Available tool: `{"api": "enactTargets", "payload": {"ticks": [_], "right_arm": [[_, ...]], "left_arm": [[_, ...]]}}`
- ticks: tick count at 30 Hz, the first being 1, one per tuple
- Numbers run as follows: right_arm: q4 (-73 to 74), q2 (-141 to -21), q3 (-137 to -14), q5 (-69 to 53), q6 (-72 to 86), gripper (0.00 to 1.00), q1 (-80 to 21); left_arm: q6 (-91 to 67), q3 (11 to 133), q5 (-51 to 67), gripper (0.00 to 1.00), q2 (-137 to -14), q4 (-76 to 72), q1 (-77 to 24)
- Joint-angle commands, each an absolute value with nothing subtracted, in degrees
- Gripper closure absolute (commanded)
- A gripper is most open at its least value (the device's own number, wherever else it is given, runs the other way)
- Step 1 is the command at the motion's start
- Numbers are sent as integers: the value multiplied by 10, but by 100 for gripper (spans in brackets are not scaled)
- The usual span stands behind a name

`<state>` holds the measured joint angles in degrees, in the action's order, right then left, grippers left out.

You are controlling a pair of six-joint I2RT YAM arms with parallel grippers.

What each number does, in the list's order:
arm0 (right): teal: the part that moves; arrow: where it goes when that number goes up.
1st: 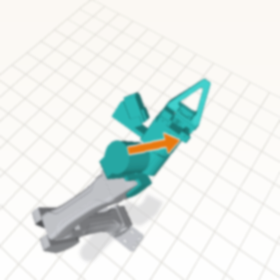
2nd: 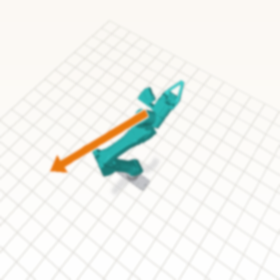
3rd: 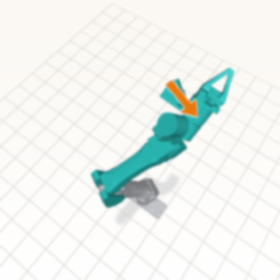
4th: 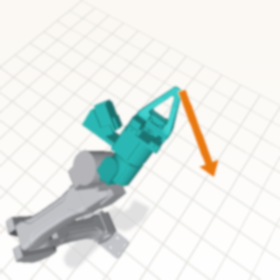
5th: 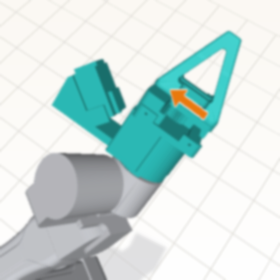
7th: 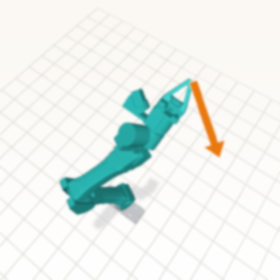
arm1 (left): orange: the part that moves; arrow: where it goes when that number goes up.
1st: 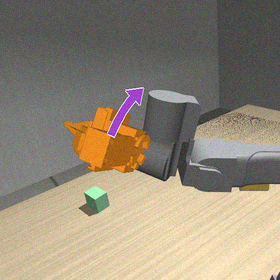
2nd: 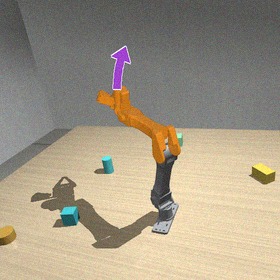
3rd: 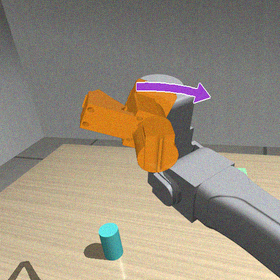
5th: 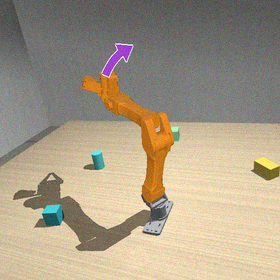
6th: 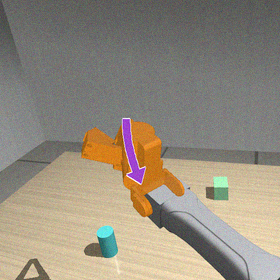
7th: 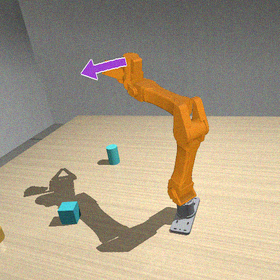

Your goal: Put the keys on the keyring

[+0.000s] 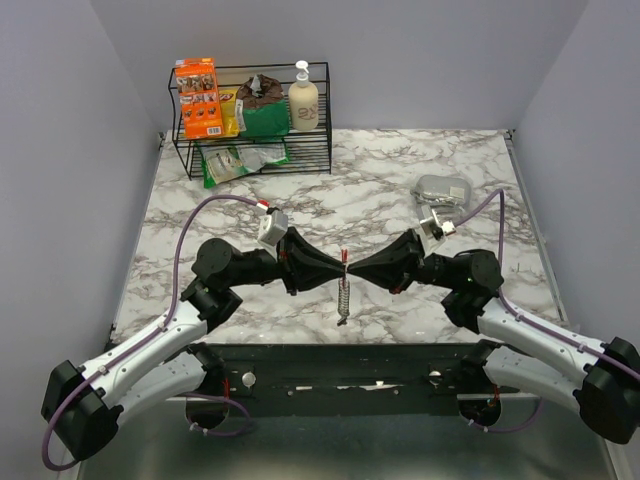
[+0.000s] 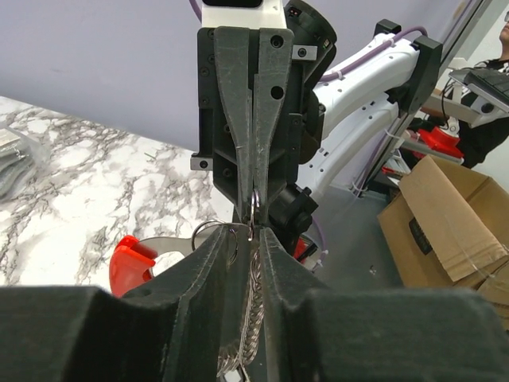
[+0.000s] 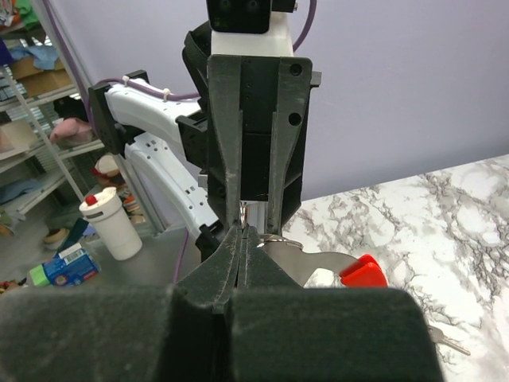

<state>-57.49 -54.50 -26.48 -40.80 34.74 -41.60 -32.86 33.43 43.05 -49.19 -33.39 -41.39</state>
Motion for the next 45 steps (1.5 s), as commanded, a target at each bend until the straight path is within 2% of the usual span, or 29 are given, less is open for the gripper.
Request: {"api": "enactTargets", "payload": {"ticks": [1, 5, 10, 18, 21, 24, 25, 27, 28, 30, 31, 36, 40, 45], "right_arm": [[-615, -549, -256, -422, 358, 99, -415], [-625, -554, -252, -424, 363, 99, -415], [-632, -556, -250, -423, 368, 99, -416], [-637, -562, -250, -421, 373, 99, -415], [-639, -564, -248, -417, 373, 95, -415], [-636, -565, -247, -414, 374, 87, -415], [-635, -564, -246, -412, 374, 76, -415], [-631, -561, -244, -403, 375, 63, -415], [-629, -559, -241, -398, 374, 49, -416], [-617, -551, -237, -387, 371, 39, -416], [-611, -541, -233, -375, 362, 31, -415], [-543, -502, -227, -321, 326, 10, -415], [-485, -473, -227, -285, 303, 0, -415], [-374, -466, -254, -251, 286, 0, -415]], "left_arm": [[-322, 354, 415, 74, -494, -348, -417], [-319, 353, 410, 82, -490, -346, -417], [-316, 353, 413, 100, -490, -343, -418], [-308, 352, 417, 100, -482, -344, -424], [-302, 352, 415, 100, -473, -338, -427], [-276, 358, 403, 100, -462, -302, -427], [-259, 361, 400, 100, -460, -277, -428], [-244, 366, 390, 100, -452, -254, -428], [-238, 371, 387, 100, -451, -231, -428], [-214, 378, 374, 100, -444, -203, -429], [-205, 386, 369, 100, -442, -171, -429], [-133, 404, 323, 100, -428, -68, -431], [-87, 416, 273, 100, -421, -11, -432], [-37, 418, 207, 100, -416, 51, -439]]}}
